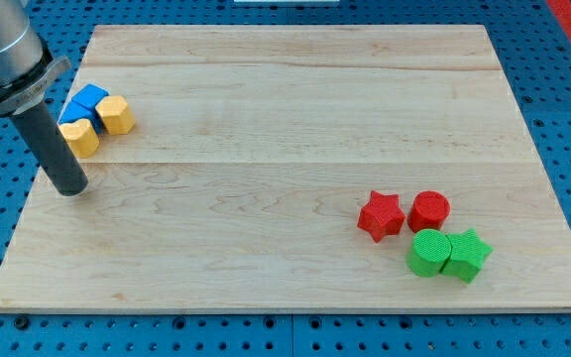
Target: Move your arm to the bottom left of the heart
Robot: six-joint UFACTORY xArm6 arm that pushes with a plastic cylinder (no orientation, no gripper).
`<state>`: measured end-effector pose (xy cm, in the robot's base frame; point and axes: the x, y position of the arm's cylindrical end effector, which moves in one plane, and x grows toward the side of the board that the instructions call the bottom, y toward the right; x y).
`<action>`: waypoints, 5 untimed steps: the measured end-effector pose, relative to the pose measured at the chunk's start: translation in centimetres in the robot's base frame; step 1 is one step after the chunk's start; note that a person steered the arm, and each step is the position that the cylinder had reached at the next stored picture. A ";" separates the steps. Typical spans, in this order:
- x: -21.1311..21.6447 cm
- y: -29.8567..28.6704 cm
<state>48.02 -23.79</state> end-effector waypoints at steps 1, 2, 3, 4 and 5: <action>0.0 -0.1; 0.0 -1.3; 0.0 -1.9; 0.0 -3.5; -0.6 -4.0</action>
